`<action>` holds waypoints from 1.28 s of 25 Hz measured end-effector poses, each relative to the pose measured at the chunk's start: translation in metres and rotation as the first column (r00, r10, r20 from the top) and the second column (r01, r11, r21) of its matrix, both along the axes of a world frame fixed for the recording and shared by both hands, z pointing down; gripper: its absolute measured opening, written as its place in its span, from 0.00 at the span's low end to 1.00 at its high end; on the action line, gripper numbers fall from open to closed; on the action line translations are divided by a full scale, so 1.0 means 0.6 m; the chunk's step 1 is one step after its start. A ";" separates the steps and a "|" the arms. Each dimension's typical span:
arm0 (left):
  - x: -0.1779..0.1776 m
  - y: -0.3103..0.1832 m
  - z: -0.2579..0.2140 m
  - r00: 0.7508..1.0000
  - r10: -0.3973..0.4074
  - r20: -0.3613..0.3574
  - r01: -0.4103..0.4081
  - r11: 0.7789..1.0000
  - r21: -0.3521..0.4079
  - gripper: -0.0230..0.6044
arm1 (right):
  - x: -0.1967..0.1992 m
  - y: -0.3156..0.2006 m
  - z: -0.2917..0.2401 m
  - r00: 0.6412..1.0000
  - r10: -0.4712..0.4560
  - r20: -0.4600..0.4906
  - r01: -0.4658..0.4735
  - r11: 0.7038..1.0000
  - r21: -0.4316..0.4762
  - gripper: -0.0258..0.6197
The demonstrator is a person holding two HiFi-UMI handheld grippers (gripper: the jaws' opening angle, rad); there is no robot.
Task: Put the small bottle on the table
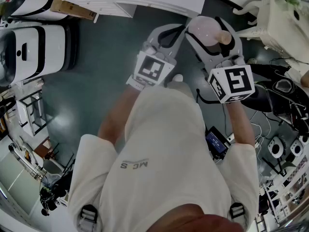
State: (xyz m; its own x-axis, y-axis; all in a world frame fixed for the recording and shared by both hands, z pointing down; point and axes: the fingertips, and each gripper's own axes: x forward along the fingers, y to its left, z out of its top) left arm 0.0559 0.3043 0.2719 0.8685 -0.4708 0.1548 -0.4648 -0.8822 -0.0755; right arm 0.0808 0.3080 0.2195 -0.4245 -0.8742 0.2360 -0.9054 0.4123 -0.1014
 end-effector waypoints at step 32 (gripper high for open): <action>-0.102 0.093 -0.005 0.947 -0.317 0.049 0.321 0.940 -0.118 0.04 | 0.094 0.057 -0.010 0.998 0.058 0.036 -0.059 0.998 0.017 0.65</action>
State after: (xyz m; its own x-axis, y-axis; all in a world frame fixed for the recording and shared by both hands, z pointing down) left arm -0.0050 0.3600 0.2690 0.6703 -0.6979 0.2522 -0.7224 -0.6915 0.0064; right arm 0.1369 0.3425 0.2132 -0.3801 -0.9017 0.2060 -0.9241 0.3606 -0.1267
